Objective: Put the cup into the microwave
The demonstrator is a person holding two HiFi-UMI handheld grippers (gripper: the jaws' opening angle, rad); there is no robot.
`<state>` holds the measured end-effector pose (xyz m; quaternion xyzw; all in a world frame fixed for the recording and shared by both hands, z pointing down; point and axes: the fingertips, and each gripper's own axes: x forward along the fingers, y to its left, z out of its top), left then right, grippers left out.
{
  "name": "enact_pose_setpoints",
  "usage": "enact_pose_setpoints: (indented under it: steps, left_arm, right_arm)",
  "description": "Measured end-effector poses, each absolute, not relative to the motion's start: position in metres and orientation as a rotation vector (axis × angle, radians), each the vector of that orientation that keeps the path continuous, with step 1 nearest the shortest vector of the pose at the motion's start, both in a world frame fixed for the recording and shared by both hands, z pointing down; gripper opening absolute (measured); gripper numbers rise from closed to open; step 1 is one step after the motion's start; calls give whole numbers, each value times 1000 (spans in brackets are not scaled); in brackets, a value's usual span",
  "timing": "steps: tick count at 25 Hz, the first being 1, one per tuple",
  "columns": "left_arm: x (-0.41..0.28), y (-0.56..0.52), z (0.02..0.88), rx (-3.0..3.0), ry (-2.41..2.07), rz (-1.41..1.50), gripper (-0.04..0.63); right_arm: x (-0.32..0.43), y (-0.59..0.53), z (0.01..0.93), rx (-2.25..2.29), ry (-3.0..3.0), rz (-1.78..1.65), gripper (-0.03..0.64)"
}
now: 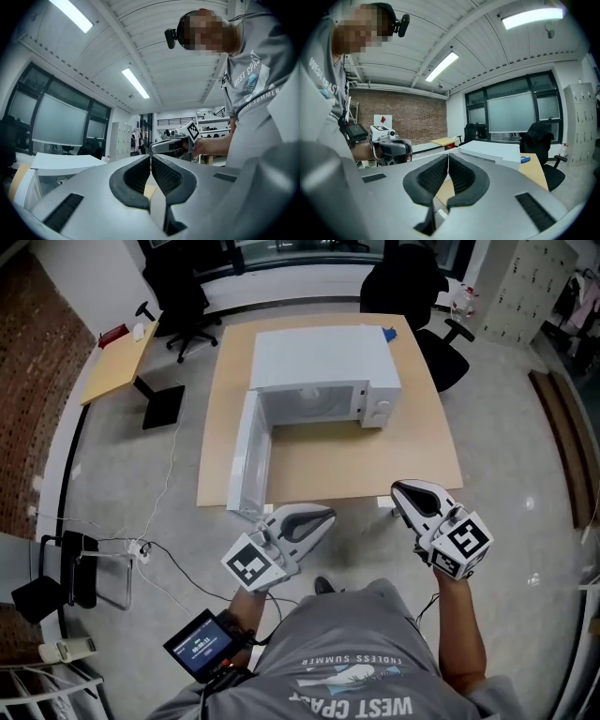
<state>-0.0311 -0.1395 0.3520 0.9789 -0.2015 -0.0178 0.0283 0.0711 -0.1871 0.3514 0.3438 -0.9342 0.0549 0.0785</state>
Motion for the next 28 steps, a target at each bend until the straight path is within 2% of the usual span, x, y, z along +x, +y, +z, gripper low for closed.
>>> enact_pose_setpoints:
  steps: [9, 19, 28]
  left_arm:
    - [36, -82, 341, 3049, -544, -7, 28]
    - [137, 51, 342, 3063, -421, 62, 28]
    - [169, 182, 340, 3048, -434, 147, 28]
  right_arm:
    - [134, -107, 336, 1100, -2798, 214, 20]
    - [200, 41, 334, 1078, -2829, 243, 19]
    - [226, 163, 321, 1024, -2878, 256, 20]
